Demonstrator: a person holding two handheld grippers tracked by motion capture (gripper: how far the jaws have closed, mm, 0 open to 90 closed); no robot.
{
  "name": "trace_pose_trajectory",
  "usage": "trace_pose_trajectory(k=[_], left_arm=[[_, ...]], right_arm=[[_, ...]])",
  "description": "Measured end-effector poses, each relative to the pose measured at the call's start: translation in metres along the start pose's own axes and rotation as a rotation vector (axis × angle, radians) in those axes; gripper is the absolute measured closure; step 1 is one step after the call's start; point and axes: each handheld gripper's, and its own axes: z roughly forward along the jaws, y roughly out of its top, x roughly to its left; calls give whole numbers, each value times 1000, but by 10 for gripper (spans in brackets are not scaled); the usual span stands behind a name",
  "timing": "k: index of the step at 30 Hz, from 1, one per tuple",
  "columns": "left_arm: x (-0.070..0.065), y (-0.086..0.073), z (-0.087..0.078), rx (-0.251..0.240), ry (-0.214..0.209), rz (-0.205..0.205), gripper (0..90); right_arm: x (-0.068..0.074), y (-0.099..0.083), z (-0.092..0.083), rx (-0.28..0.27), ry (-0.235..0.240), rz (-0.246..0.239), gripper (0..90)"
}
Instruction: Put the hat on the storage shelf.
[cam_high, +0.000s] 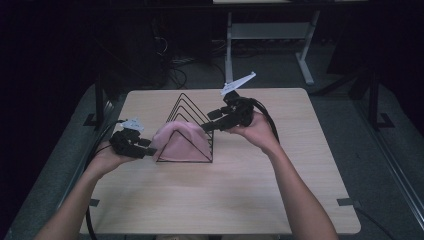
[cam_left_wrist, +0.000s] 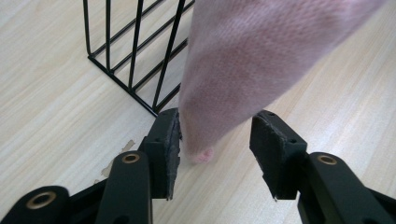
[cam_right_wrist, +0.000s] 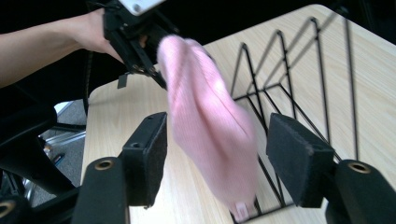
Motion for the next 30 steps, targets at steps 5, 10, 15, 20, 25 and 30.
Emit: trace_pose_trajectory(k=[5,10,15,20,25,30], left_arm=[[-2,-1,-4,-5,0,-6,480],[-4,-2,-3,-4,1,-6,396],[-7,-5,-4,-14,1,-16,321],[-7,-10,-6,-11,-1,-23,310],[-6,-16,-7,-20,7,-44,289],[-6,-21,-7,-28,7,-51,274]], right_arm=[[-4,-11,-18,-17,-38,27,336],[-7,-21,-33,-20,-67,41,314],[-9,-32,-45,-18,-98,61,304],[-12,-47,-58,-25,-119,88,299],[-16,-61,-67,-32,-138,113,295],[-19,-77,-77,-39,-163,144,285]])
